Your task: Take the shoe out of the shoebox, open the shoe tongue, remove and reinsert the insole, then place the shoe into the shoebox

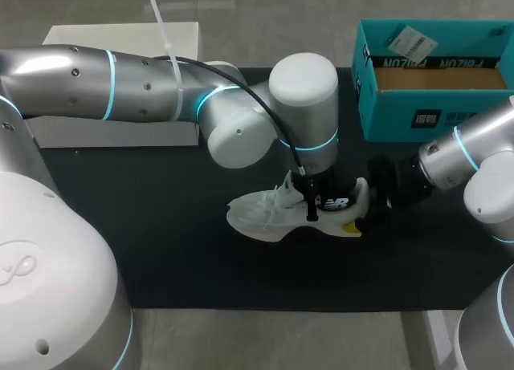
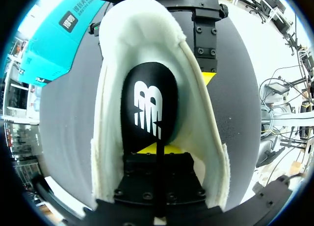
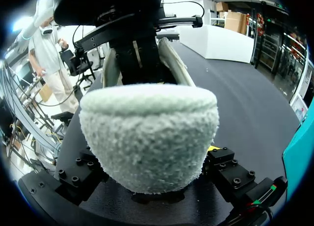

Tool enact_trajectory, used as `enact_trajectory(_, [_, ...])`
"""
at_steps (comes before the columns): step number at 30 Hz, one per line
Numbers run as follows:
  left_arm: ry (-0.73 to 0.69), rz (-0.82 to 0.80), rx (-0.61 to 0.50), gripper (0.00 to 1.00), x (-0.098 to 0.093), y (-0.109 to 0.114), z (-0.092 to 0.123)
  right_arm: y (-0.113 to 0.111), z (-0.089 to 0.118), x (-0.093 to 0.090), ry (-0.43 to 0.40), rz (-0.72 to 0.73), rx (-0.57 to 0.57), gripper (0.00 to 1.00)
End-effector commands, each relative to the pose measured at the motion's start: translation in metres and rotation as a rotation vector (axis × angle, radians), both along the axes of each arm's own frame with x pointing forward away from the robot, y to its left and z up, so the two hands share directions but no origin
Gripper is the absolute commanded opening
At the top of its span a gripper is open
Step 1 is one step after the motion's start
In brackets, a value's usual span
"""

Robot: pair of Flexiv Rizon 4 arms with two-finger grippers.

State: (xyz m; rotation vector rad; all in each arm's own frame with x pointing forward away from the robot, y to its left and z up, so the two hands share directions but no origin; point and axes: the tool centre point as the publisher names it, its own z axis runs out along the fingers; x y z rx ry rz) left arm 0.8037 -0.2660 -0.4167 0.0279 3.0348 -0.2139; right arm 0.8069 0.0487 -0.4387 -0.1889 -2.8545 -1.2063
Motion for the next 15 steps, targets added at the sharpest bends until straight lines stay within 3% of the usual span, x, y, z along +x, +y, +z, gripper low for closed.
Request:
enact_trajectory(1, [0.024,0.005,-0.04,0.0,0.004,0.001,-0.01,0.004,-0.009,0.0,0.0,-0.001,-0.003,0.0])
enact_trajectory(15, [0.072,0.082,-0.136,0.0,0.013,0.013,0.019,0.004,-0.009,0.0,0.0,-0.001,-0.003,0.0])
